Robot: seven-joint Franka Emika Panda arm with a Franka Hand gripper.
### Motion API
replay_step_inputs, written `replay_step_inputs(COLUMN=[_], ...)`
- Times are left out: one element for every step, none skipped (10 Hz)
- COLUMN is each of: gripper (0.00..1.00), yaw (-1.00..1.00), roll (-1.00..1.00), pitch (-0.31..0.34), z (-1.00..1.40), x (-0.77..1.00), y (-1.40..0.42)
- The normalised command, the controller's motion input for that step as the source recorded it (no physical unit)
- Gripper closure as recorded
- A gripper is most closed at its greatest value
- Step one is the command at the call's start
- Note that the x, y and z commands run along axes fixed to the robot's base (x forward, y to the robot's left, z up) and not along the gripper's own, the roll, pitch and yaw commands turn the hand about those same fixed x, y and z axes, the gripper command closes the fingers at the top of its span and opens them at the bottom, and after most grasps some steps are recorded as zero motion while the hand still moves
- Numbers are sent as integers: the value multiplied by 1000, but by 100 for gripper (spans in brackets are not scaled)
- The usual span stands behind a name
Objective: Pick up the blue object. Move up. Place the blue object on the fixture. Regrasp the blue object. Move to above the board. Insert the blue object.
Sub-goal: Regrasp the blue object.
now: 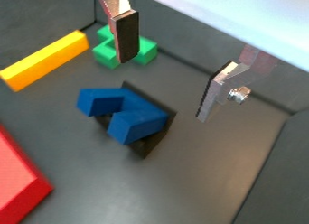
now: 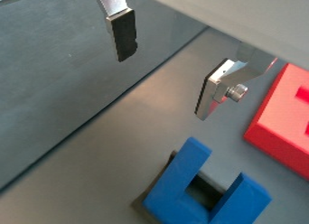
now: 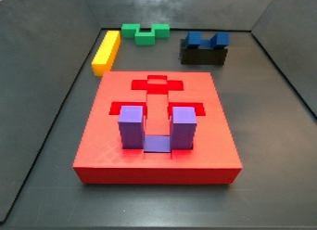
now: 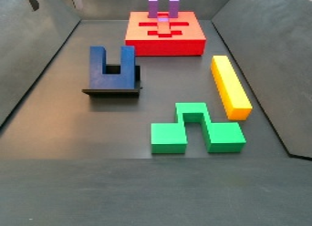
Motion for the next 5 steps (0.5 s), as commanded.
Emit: replay_step_inputs(gripper=[0,0,0,0,0], yaw=[-26,-34,-40,-23,-43], roll=[1000,1000,1000,894,871], pitch=[186,183,186,103,103], z=[83,57,26,0,0], x=[480,500,546,651,714], y=[-103,-91,-89,-11,0])
